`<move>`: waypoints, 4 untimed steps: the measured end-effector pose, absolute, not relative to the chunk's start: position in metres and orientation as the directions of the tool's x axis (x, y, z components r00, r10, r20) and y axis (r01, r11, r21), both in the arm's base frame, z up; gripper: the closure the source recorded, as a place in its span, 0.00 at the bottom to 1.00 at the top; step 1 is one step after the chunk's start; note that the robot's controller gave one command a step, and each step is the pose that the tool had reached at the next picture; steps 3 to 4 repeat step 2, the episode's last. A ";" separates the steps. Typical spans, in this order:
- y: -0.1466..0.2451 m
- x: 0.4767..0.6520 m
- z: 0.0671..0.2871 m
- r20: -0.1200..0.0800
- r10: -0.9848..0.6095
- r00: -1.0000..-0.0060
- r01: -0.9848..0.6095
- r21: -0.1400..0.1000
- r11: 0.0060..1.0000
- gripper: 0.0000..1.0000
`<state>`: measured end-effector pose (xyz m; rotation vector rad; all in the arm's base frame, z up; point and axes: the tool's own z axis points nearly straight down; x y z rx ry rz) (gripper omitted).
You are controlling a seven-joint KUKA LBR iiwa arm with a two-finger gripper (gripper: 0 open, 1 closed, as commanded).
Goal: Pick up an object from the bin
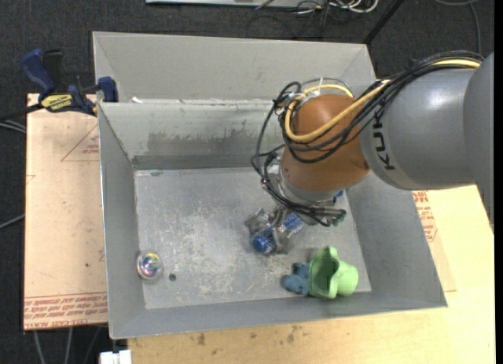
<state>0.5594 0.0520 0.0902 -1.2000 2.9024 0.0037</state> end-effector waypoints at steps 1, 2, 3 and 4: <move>0.057 0.484 0.193 -0.003 -0.707 -0.707 -0.707 -0.001 0.707 1.00; 0.087 0.520 0.289 -0.011 -0.673 -0.740 -0.673 -0.005 0.740 1.00; 0.087 0.520 0.289 -0.011 -0.673 -0.740 -0.673 -0.005 0.740 1.00; 0.087 0.520 0.289 -0.011 -0.673 -0.740 -0.673 -0.005 0.740 1.00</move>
Offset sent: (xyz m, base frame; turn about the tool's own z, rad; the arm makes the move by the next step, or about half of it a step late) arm -0.0750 0.0045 0.1001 -0.0010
